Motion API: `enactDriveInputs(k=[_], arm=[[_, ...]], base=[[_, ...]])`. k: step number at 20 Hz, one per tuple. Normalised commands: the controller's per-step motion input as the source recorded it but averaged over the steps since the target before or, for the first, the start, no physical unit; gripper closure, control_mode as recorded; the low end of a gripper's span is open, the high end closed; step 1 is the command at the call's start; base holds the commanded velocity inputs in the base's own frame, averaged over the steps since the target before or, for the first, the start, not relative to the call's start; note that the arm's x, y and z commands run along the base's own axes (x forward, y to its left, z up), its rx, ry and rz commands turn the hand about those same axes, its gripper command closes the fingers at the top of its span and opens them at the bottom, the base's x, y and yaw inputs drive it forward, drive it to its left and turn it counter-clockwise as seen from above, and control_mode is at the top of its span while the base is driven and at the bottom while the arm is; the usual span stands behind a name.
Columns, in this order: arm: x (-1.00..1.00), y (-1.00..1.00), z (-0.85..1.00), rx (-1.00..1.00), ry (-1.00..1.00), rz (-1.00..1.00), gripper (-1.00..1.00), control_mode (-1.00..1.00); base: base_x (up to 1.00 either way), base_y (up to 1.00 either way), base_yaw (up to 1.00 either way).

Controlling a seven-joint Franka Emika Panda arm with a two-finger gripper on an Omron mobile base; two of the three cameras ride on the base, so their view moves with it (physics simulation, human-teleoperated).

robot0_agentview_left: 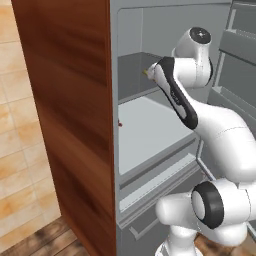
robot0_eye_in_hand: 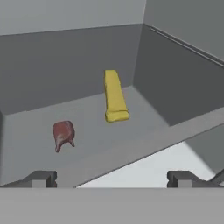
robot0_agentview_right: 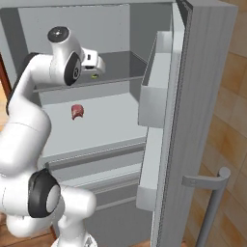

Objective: Retrieve the butter from the fridge and place it on a plate on the dining table. Then retrieve the butter knife by the fridge and place it near the plate.

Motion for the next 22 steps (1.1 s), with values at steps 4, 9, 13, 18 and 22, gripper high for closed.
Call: enactDriveInputs(k=[4, 9, 13, 18, 22], arm=[[0.81, 0.0, -0.11, 0.0, 0.17, 0.03, -1.0, -1.0], [0.72, 0.0, -0.24, 0.0, 0.1, 0.01, -1.0, -1.0], [0.66, 0.07, -0.22, 0.0, 0.03, 0.0, -1.0, -1.0], [0.47, 0.18, -0.24, 0.0, 0.0, 0.0, -1.0, -1.0], [0.26, 0.02, -0.32, 0.0, 0.0, 0.0, -1.0, -1.0]], base=[[0.0, 0.0, 0.0], [0.0, 0.0, 0.0], [0.0, 0.0, 0.0], [0.0, 0.0, 0.0], [0.0, 0.0, 0.0]])
